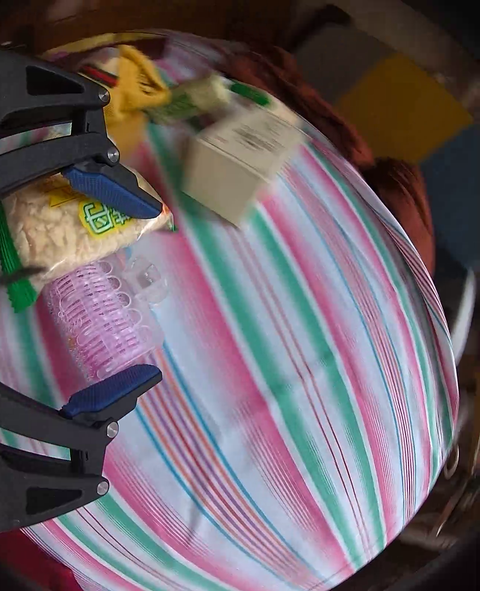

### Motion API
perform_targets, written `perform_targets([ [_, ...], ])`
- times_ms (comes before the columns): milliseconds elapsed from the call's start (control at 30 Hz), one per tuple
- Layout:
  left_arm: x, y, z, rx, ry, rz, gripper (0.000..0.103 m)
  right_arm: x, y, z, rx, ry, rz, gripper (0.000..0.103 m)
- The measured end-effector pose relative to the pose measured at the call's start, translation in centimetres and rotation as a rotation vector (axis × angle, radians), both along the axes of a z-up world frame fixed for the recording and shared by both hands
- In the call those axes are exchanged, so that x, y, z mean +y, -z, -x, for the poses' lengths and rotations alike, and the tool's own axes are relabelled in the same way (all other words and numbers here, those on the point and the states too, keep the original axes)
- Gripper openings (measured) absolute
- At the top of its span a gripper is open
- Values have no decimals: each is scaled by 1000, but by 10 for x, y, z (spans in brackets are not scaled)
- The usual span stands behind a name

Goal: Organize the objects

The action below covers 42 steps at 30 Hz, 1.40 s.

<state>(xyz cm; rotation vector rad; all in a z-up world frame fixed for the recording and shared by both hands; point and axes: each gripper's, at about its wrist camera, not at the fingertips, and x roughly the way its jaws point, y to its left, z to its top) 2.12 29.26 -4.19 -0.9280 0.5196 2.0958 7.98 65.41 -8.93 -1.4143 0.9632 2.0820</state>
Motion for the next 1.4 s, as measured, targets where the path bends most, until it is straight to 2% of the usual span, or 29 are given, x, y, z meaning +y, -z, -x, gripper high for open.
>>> perform_targets([
  [67,0,-1,-1,4,5,-1,90,-18,-1,0,-2,-66,26,82],
  [200,3,-2,-1,-11,16,-8,90,-41,-2,-9,16,-123,95,82],
  [300,6,-4,-4,-13,27,-18,90,-42,-10,-21,86,-91,144,82],
  [433,11,-9,-8,-2,47,-29,89,-45,-15,-37,121,-78,166,82],
  [533,17,-16,-10,-3,74,-55,88,-44,-21,-46,114,-63,127,80],
  [567,21,-19,-12,1,89,-69,88,-31,-22,-32,96,-46,105,80],
  [667,35,-28,-17,14,138,-95,88,-19,-27,-40,31,-16,40,80],
  [867,76,-38,-25,15,264,-132,85,-11,-25,-46,6,-44,19,80],
  [933,90,-39,-30,26,305,-123,84,-18,-23,-41,-8,-127,45,80],
  [1000,105,-36,-32,44,335,-93,84,-27,-22,-35,-45,-221,21,80],
  [1100,125,-30,-34,14,401,-66,83,-30,-20,-27,-77,-293,19,80],
  [1200,139,-23,-42,-7,479,-48,83,-33,-22,-20,-73,-349,23,80],
  [1267,148,-17,-48,-49,535,-39,82,-35,-20,-14,-86,-375,11,81],
  [1333,157,-10,-53,-64,551,-24,82,-33,-16,-9,-85,-387,20,83],
  [1400,163,2,-50,-55,524,24,82,-30,-12,-6,-101,-392,7,83],
])
